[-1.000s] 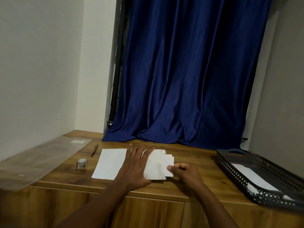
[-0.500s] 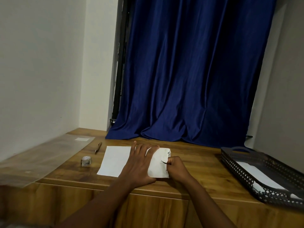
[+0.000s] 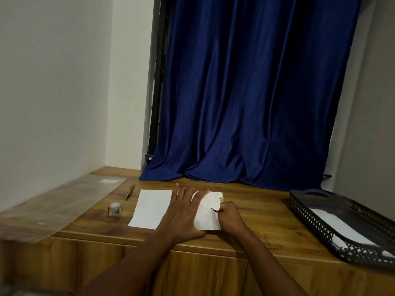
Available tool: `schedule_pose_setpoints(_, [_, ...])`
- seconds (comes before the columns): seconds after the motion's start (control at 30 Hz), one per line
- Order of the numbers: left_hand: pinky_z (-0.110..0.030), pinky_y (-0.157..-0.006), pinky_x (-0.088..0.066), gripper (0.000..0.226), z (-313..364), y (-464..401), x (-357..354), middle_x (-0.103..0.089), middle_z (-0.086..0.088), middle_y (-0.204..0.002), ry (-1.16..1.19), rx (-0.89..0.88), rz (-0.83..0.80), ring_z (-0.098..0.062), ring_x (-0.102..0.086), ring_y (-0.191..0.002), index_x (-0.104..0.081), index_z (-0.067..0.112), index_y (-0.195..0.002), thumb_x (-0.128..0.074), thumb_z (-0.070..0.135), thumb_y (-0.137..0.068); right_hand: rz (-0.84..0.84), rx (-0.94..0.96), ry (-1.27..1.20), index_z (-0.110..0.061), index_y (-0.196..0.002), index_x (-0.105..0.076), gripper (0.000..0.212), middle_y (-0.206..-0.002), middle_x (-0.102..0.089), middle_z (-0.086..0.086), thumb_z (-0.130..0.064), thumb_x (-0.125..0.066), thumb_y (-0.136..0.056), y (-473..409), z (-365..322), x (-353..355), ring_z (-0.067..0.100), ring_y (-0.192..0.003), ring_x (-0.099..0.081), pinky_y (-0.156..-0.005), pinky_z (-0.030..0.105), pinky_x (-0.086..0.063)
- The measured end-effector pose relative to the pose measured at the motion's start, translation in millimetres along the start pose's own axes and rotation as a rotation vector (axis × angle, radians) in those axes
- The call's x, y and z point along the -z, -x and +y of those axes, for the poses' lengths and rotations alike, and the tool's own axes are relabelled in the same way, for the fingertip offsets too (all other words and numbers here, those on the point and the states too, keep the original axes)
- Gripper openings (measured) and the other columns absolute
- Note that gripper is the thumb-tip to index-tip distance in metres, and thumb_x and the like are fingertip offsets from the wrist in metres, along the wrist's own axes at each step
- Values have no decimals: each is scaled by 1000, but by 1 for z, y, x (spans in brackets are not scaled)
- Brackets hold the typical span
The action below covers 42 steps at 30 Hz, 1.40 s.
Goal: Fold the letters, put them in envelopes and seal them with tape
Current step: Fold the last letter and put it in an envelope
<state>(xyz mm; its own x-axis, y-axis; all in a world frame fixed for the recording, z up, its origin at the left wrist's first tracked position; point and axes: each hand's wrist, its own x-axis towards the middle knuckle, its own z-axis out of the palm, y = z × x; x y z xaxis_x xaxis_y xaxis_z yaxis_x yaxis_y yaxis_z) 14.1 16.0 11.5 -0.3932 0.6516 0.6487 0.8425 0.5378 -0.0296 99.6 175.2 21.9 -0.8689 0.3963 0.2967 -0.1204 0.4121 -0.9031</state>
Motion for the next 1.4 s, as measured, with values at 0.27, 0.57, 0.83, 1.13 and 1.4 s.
schedule_pose_setpoints(0.27, [-51,-127,0,111,-4,1,-7,-12,10,-171,137,81,-231,-16,-7,-158,-24,40,-159,-31,104,-68,249,-19,-21,-9,-79,-76,24,-77,-75,9,-19,-66,-98,11,17,34,21,-74,-69,-67,37,-54])
schedule_pose_setpoints(0.57, [-46,-127,-8,58,-9,-6,-17,-19,8,-170,185,117,-601,-17,-13,-158,-28,38,-161,-23,60,-107,-40,198,476,-37,-159,-28,57,-158,-24,-25,-50,-42,-105,19,34,28,0,-148,-21,-122,32,-22])
schedule_pose_setpoints(0.83, [-36,-119,-33,53,-8,2,-13,-42,3,-161,282,241,-375,-18,-39,-146,-45,30,-153,-41,53,-105,-488,102,947,-34,-163,-7,105,-171,-5,-7,-96,-13,-79,18,27,23,10,-157,0,-126,40,-2])
schedule_pose_setpoints(1.13, [-34,-119,-29,73,-44,58,34,-47,21,-153,185,230,-355,-3,-40,-140,-52,44,-143,-35,87,-86,-516,159,1030,-35,-163,-1,118,-171,0,-12,-103,-27,-70,40,25,40,8,-157,0,-126,37,-4])
schedule_pose_setpoints(1.4, [-32,-126,-18,73,-87,136,73,-18,39,-160,152,54,-409,13,-12,-149,-24,65,-149,-49,85,-83,-449,324,1024,-48,-160,-7,91,-166,-5,-27,-88,-38,-85,60,46,57,-12,-149,0,-119,21,-2])
